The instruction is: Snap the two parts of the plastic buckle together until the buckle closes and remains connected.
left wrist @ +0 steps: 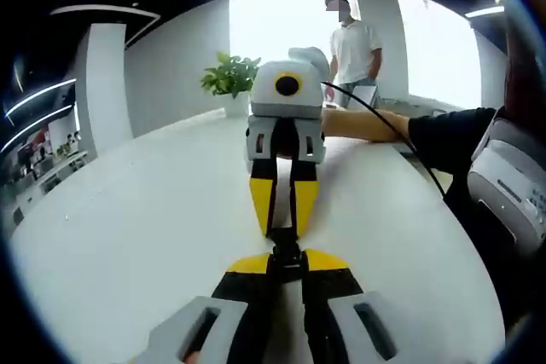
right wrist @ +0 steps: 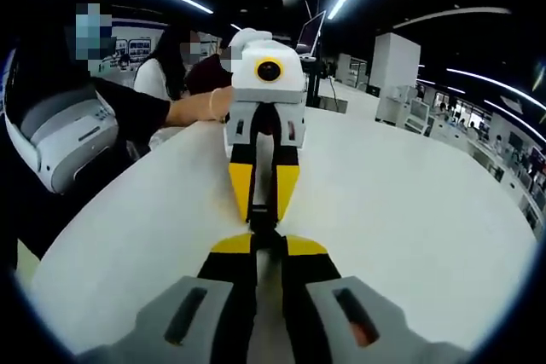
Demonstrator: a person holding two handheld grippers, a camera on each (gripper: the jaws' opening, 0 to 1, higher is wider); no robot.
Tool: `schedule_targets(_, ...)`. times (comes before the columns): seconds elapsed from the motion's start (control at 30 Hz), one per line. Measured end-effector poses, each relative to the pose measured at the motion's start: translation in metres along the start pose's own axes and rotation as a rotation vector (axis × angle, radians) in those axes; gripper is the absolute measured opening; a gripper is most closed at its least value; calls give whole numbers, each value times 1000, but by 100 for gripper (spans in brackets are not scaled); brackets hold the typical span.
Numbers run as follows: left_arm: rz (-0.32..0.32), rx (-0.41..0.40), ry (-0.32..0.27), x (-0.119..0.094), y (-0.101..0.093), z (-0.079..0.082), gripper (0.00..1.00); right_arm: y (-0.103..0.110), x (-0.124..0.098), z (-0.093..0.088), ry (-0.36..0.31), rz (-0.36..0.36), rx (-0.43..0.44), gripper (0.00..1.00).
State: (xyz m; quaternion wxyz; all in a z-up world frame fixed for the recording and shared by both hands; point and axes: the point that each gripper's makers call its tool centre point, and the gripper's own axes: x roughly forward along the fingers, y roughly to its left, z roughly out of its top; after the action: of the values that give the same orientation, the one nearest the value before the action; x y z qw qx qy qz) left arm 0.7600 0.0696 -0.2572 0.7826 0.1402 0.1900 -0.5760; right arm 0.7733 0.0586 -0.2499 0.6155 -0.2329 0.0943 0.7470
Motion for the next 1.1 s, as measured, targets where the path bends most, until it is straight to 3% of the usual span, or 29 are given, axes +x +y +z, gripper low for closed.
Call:
schedule_targets(0.17, 0, 4, 0, 0, 0, 0, 10, 0, 1, 1, -5, 6, 6, 9)
schedule_targets(0.27, -11, 9, -2, -2, -5, 1, 10, 6, 11, 6, -18, 46, 24, 9)
schedule_targets(0.33, -19, -10, -7, -4, -6, 1, 10, 0, 11, 7, -2, 32, -5, 9)
schedule_targets(0.5, -21, -7, -8, -5, -7, 1, 11, -7, 12, 8, -19, 28, 16, 9)
schedule_targets(1.1, -1, 30, 8, -2, -3, 1, 12, 1, 8, 6, -28, -11, 43, 10)
